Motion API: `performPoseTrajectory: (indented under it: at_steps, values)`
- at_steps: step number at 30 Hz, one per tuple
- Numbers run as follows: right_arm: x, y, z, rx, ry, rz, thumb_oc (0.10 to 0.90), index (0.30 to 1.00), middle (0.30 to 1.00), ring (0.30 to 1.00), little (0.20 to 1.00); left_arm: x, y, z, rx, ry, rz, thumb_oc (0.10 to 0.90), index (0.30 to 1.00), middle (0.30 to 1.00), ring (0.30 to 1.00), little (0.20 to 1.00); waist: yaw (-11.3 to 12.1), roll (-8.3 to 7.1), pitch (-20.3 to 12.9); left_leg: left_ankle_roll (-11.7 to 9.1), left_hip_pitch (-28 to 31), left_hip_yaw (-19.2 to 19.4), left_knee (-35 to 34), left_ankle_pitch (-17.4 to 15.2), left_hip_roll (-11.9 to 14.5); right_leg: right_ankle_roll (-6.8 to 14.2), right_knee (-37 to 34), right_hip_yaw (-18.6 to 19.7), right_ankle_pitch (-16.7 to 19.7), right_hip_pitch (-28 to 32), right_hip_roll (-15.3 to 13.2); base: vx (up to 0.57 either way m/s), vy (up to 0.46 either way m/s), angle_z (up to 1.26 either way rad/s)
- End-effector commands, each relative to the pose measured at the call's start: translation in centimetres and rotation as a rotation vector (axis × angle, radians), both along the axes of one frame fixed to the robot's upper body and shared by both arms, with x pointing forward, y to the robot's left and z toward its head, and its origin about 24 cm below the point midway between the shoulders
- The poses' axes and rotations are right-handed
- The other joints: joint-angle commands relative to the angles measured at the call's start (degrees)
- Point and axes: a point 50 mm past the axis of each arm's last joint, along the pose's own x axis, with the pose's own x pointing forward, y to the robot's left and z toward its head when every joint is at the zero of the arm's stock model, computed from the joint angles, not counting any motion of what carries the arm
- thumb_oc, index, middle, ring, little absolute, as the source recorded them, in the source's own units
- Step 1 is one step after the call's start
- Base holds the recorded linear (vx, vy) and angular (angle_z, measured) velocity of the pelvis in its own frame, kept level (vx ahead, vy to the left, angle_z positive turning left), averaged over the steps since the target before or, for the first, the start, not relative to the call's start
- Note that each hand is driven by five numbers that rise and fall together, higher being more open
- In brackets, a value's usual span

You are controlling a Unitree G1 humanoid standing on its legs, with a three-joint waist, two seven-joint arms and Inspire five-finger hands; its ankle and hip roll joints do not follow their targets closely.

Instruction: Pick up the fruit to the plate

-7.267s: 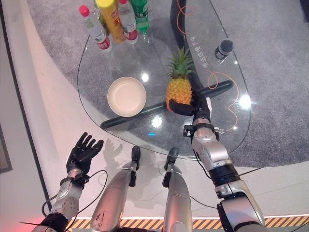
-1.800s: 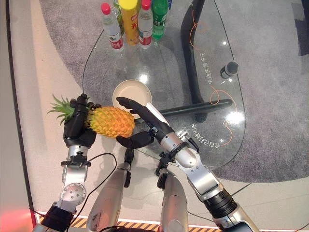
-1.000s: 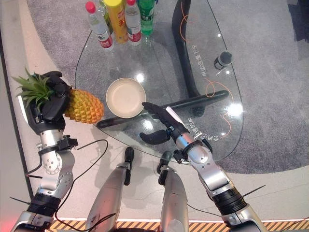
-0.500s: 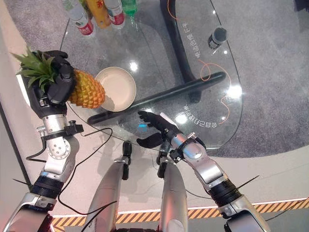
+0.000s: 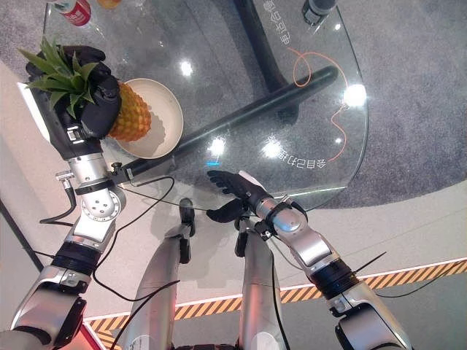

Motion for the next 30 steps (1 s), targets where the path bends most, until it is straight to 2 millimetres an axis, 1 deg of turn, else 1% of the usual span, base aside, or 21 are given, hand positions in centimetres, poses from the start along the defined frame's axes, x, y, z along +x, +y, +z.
performPoseTrajectory:
  at_steps: [1,11,13,21,30]
  values:
    - [-0.7,1.4,2.4,0.069,-0.081,0.116,0.800,0.900,0.900,0.900,0.900,-2.1,-1.1,4.9,0.020,-0.362,-0.038,0.100,0.300,0.300,0.300,0.200,-0.3,1.40,-1.5,0.0,-0.4,1.6,0.2,-3.2,-4.9,2.0,-0.4,-2.0,1.8,0.0,5.2,-0.01,0.071,-0.07]
    - [-0.3,1.0,3.1,0.060,-0.116,0.085,0.800,0.900,0.900,0.900,0.900,-1.6,-1.2,5.2,0.027,-0.436,0.086,0.100,0.300,0.300,0.300,0.200,-1.1,1.57,-1.5,-0.4,-4.5,1.9,0.4,-2.5,-5.5,1.7,-0.7,-1.9,2.6,-3.8,5.8,-0.01,0.054,-0.02]
    - [-0.4,1.1,3.1,0.055,-0.115,0.089,0.800,0.900,0.900,0.900,0.900,-1.4,-1.2,5.3,0.023,-0.437,0.125,0.100,0.300,0.300,0.300,0.200,-1.3,1.61,-1.5,-0.4,-5.1,2.0,0.4,-2.3,-5.6,1.7,-0.6,-1.8,2.9,-4.6,5.9,-0.01,0.059,-0.04]
    - [-0.2,1.3,3.6,0.049,-0.135,0.092,0.800,0.900,0.900,0.900,0.900,-0.6,-0.6,5.0,-0.030,-0.404,0.193,0.100,0.300,0.300,0.300,0.200,-1.8,1.24,-1.5,-1.0,-7.8,1.9,0.5,-1.5,-5.6,1.8,-1.2,-1.9,3.6,-6.8,6.3,-0.01,0.025,-0.05]
    - [0.2,1.5,3.9,0.058,-0.145,0.099,0.800,0.900,0.900,0.900,0.900,0.2,-0.5,5.0,-0.051,-0.391,0.223,0.100,0.300,0.300,0.300,0.200,-2.1,0.76,-1.5,-1.5,-10.0,1.7,0.7,-0.9,-5.5,2.0,-1.2,-2.0,4.5,-9.0,6.4,0.00,0.000,0.00]
